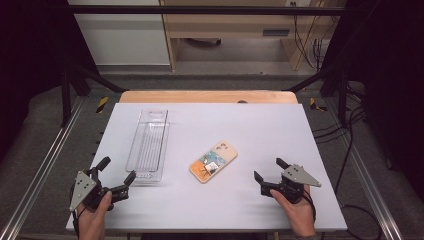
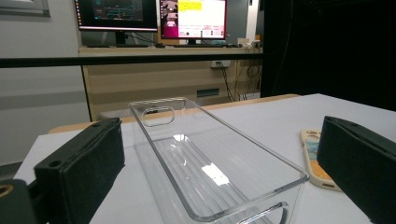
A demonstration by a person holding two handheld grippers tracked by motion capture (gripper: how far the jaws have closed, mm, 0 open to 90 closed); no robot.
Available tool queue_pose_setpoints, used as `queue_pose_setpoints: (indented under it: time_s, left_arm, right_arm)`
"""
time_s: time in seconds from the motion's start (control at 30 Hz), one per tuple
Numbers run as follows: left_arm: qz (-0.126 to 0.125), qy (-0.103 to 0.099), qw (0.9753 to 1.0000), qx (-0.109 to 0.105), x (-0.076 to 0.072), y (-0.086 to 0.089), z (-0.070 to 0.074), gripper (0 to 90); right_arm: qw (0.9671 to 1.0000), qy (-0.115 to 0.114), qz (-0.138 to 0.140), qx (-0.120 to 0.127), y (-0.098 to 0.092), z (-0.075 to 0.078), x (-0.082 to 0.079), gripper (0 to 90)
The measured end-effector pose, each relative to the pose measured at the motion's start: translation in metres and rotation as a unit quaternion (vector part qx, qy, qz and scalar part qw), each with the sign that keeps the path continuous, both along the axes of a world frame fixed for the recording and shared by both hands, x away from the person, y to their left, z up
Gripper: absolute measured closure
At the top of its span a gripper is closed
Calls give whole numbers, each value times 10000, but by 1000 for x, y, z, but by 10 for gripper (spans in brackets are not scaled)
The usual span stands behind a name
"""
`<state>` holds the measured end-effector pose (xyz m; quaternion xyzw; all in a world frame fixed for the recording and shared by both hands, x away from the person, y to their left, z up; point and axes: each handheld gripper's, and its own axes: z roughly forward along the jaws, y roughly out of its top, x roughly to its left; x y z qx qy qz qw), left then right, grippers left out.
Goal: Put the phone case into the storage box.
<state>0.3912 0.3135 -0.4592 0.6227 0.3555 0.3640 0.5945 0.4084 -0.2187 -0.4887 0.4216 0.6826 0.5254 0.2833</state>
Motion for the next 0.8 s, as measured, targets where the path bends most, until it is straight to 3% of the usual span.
queue_pose_setpoints:
  time_s: [0.3, 0.6, 0.7, 0.8]
  left_arm:
    - [-24, 34, 10000, 23, -2, 0, -2, 8]
    - [13, -10, 10000, 62, -2, -1, 0, 10]
    - [-5, -16, 10000, 86, -2, -2, 0, 11]
    - [29, -53, 9998, 196, -4, -4, 1, 14]
  right_arm:
    - [9974, 541, 98, -476, 25, 18, 22, 89]
    - [9897, 1149, 293, -799, 41, 40, 62, 88]
    - [9882, 1222, 340, -862, 47, 43, 70, 90]
    - [9846, 1314, 413, -1078, 58, 48, 84, 94]
